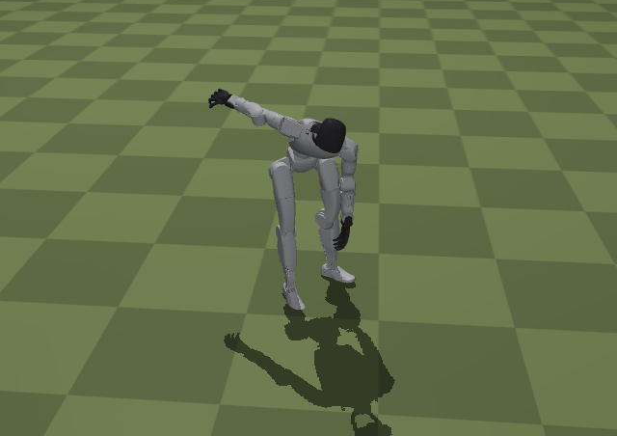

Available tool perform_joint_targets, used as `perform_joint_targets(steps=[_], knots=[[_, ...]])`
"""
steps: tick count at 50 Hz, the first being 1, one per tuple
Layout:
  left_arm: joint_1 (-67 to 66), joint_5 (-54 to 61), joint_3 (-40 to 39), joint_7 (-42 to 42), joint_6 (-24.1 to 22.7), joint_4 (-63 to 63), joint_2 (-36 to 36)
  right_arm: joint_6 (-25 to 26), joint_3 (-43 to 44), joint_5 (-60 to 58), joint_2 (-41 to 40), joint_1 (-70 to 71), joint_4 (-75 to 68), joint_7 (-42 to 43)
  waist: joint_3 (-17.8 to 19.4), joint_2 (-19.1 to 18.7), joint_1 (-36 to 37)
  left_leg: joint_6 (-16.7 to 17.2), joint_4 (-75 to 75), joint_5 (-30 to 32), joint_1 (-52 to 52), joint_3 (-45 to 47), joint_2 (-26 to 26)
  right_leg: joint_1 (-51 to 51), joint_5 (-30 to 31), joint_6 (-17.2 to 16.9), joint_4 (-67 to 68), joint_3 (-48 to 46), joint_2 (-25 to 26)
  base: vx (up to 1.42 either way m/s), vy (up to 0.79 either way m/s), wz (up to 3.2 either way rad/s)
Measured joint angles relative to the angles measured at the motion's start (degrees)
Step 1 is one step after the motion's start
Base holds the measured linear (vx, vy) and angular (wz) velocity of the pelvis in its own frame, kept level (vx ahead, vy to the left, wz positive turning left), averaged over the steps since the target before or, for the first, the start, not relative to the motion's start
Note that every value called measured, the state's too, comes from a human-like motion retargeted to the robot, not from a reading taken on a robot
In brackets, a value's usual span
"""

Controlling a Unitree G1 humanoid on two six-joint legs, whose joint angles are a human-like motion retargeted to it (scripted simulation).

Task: In place motions

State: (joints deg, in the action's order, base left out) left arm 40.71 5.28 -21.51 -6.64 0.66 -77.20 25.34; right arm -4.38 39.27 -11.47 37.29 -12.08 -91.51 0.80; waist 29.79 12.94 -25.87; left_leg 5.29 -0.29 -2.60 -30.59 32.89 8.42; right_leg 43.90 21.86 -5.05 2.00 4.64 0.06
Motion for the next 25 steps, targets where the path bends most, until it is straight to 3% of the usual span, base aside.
perform_joint_targets(steps=[7, 25], knots=[[2.89, -0.50, -1.75, 0.87, -0.78, 0.34, 0.45, -0.58, -4.23, -0.31, -0.39, 2.48, -0.97, 5.32, 0.00, 0.95, -1.96, 0.33, 1.15, -0.15, -4.28, -1.61, 0.49, 4.79, 0.65, -0.11, -0.19, 1.43, 1.03, -0.15, 0.11, -0.26], [6.62, 4.54, 1.07, 2.17, -2.18, 4.31, 2.12, -3.33, -2.53, 7.67, 1.90, 0.55, -2.20, 10.52, 0.00, -4.11, -1.86, 0.53, 0.40, -1.06, -15.88, -0.17, -0.78, 19.66, 2.15, 1.21, 0.46, 5.56, 2.56, -0.07, 0.15, -0.17]])
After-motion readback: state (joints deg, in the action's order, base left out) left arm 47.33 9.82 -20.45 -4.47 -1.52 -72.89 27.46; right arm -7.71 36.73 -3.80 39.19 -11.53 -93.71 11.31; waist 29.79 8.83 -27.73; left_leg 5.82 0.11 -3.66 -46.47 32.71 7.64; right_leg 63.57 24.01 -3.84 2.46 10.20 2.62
